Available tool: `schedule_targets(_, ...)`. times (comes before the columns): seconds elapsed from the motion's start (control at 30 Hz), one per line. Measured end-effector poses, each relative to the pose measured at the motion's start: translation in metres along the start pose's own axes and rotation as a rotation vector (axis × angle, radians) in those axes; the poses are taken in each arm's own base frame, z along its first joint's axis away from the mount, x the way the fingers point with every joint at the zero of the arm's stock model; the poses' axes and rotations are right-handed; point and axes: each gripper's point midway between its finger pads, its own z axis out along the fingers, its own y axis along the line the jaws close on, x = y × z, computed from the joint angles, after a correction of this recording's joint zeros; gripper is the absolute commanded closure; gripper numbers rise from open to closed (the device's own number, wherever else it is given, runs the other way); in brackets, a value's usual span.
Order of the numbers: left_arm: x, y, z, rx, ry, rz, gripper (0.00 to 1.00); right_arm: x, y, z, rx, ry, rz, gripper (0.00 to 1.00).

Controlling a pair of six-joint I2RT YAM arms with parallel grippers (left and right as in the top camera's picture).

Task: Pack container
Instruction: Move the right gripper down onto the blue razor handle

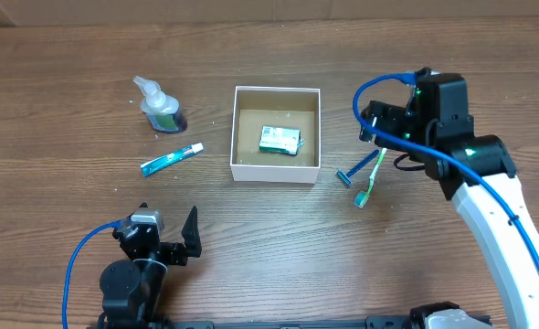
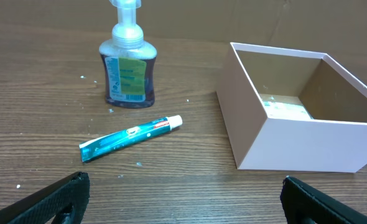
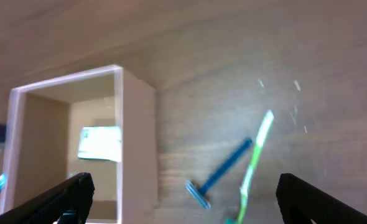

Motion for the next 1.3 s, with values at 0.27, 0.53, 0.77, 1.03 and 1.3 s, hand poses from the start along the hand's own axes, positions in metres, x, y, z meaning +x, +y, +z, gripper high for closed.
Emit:
schedule_targets(0.27,0.0,0.0,0.0,0.0,0.0,0.0,0.0,0.037,-0.025,0.064,0.12,0.2,0.254,0.23)
schedule_targets(0.53,0.0,0.0,0.0,0.0,0.0,0.0,0.0,0.069,-0.032,0.105,0.18,0.338,0.435,0.3)
schedule_targets(0.77,0.0,0.0,0.0,0.0,0.0,0.0,0.0,0.095,-0.037,0.129,0.216,0.437,0.507,0.4)
schedule_targets(1.03,0.0,0.0,0.0,0.0,0.0,0.0,0.0,0.096,-0.035,0.138,0.206,0.439,0.528,0.47)
schedule_targets(1.3,0.0,0.0,0.0,0.0,0.0,0.0,0.0,0.091,-0.03,0.144,0.185,0.412,0.528,0.51)
